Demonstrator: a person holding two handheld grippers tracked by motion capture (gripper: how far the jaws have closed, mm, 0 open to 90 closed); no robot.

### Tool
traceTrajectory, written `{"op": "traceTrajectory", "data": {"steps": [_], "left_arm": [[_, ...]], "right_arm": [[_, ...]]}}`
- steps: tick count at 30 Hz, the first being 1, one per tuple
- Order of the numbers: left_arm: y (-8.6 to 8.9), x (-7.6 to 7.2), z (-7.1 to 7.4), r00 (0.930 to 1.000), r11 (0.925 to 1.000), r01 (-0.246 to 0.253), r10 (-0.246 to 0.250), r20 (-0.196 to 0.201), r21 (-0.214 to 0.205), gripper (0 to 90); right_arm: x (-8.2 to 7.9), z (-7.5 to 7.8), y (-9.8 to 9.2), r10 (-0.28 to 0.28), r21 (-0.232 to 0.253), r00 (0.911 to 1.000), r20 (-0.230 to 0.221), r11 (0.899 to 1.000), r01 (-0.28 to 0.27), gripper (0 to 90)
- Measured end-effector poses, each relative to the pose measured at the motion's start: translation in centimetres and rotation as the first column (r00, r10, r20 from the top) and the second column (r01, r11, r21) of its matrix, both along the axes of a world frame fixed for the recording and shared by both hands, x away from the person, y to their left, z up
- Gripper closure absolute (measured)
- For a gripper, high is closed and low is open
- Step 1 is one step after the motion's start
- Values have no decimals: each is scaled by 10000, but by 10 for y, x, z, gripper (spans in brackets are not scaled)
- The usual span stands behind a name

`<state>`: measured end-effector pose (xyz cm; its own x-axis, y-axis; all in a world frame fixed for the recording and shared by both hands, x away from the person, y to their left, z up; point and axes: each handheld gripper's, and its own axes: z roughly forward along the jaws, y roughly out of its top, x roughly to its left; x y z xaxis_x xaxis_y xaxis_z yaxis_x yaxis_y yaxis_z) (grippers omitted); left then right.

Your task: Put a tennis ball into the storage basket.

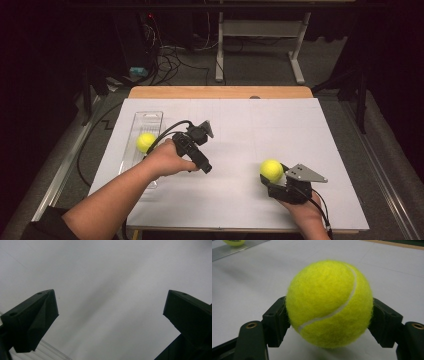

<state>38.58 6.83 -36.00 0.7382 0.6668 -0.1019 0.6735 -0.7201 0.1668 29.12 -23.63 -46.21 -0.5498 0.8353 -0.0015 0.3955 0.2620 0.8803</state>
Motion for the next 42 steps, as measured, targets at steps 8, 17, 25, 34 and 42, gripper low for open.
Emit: {"op": "traceTrajectory", "data": {"steps": [8, 17, 25, 34, 42], "left_arm": [[1, 0, 4, 10000, 10000, -41, 41, 14, -63, 5], [-8, -3, 6, 9999, 9999, 117, -117, 60, -34, 5], [-17, -5, 9, 9994, 9994, 335, -335, 39, -16, 5], [-28, -8, 12, 9985, 9985, 553, -553, -1, -58, 5], [-41, -13, 12, 9961, 9961, 876, -877, -81, -105, 5]], "right_arm": [[1, 0, 20, 423, -8, 9991, 56, 9991, -423, 269], [1, -1, 37, 871, 16, 9962, 77, 9962, -871, 269], [-2, -2, 52, 1356, -46, 9906, 165, 9908, -1355, 269], [-5, -2, 69, 1883, -132, 9819, 215, 9821, -1881, 269], [-6, -4, 84, 2228, -174, 9747, 176, 9748, -2225, 269]]}}
